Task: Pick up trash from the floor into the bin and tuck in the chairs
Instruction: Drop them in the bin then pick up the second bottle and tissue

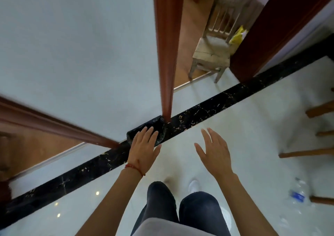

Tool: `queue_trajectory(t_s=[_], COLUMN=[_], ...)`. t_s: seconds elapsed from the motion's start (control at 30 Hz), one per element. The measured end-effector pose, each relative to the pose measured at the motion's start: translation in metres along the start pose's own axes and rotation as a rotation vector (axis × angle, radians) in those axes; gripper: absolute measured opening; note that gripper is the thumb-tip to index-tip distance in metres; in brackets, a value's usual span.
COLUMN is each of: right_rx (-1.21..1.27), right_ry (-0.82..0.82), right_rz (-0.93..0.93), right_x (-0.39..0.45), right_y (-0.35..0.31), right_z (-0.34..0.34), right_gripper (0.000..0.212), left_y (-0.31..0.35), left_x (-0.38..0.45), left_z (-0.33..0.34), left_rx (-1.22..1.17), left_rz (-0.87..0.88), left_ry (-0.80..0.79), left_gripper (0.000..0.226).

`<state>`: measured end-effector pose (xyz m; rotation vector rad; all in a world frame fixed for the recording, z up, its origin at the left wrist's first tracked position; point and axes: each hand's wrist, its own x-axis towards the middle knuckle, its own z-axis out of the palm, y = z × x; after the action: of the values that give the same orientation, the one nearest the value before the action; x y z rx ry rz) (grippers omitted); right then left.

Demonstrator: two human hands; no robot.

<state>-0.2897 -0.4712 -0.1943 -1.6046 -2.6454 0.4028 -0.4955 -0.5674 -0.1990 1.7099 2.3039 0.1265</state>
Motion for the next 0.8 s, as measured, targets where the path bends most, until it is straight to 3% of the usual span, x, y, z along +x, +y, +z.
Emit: queue_trajectory(t_s=[0.33,0.63,0.8], right_rx=[0.07,0.169,0.221], right_ry=[0.085,0.094,0.184], right_rz=[0.344,0.665,0.84], right_x=[-0.068,-0.175,-0.233], right_y=[0.077,0.166,0.197], right_z=[-0.034,-0.055,-0.057], right_gripper=[0.05,0.076,0.052], left_y=[0.094,0.228,0.294], left_x=[0.034,0.022,0.009], left_z=[-0.004,0.013,0.03], left_rx=[0.011,0.093,0.124], left_rz=[0.293,0.584,0.759], left_ry=[-0.09,-0.12,-0.145], left_gripper=[0.072,0.066,0.053])
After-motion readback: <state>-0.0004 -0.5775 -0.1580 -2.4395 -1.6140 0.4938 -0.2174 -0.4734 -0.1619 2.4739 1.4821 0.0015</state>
